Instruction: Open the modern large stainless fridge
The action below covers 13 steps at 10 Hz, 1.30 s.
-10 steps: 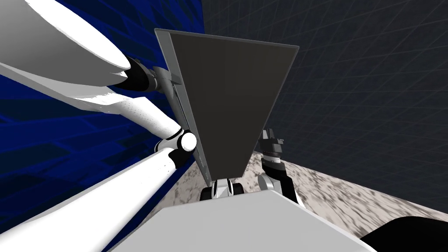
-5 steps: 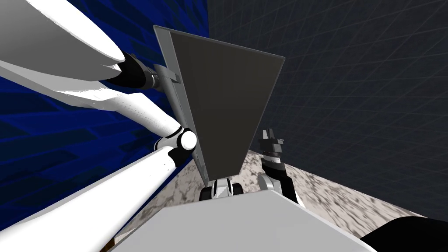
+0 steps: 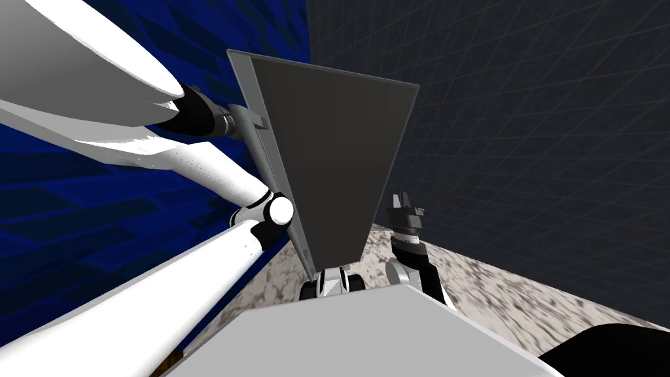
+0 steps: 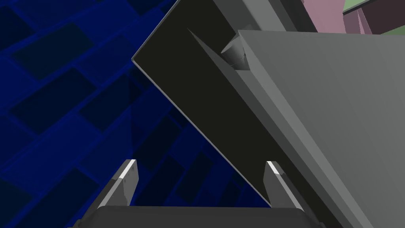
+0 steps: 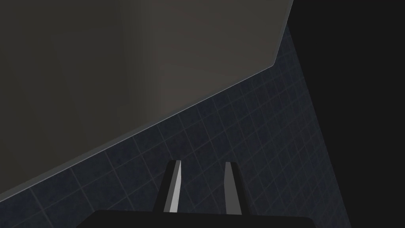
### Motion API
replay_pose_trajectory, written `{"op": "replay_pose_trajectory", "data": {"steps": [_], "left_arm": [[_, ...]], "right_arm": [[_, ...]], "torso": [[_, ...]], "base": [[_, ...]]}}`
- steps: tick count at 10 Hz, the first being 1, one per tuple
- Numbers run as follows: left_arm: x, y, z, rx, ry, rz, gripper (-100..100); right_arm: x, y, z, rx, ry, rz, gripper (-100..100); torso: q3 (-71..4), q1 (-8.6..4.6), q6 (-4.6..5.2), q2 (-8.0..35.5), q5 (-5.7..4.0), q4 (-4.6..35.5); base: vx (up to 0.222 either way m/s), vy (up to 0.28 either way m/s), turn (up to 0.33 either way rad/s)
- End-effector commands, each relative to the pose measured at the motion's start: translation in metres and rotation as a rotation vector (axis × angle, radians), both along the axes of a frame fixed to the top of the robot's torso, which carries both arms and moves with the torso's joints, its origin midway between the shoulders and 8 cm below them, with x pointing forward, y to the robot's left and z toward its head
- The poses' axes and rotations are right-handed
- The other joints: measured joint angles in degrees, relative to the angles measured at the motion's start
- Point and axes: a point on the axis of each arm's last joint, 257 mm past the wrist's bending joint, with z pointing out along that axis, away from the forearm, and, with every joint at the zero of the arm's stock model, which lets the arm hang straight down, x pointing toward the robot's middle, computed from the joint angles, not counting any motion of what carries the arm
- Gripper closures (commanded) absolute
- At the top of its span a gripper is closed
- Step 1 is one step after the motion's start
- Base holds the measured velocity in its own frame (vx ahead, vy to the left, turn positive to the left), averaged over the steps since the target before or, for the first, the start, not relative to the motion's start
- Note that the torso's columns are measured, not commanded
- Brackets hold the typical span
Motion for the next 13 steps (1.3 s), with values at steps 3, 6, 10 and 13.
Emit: {"op": "replay_pose_trajectory", "data": {"steps": [3,6,10,13], "left_arm": [[-0.008,0.014,0.007,0.007,-0.011,0.046,100],[-0.020,0.037,0.008,-0.002,-0.014,0.117,100],[-0.022,0.047,0.009,0.013,-0.009,0.150,-100],[-0.025,0.054,0.013,0.033,-0.006,0.183,-100]], "right_arm": [[0.000,0.000,0.000,0.000,0.000,0.000,0],[0.000,0.000,0.000,0.000,0.000,0.000,0],[0.000,0.000,0.000,0.000,0.000,0.000,0],[0.000,0.000,0.000,0.000,0.000,0.000,0]], "torso": [[0.48,-0.38,-0.03,0.63,-0.12,0.16],[0.38,-0.12,-0.01,0.44,-0.04,0.13],[0.06,0.12,-0.09,0.02,0.09,-0.02],[-0.01,-0.68,0.38,-0.08,-0.35,-0.12]], "base": [[-0.089,-0.080,0.101],[-0.142,-0.154,0.121],[-0.088,-0.124,0.068],[-0.068,-0.177,0.073]]}}
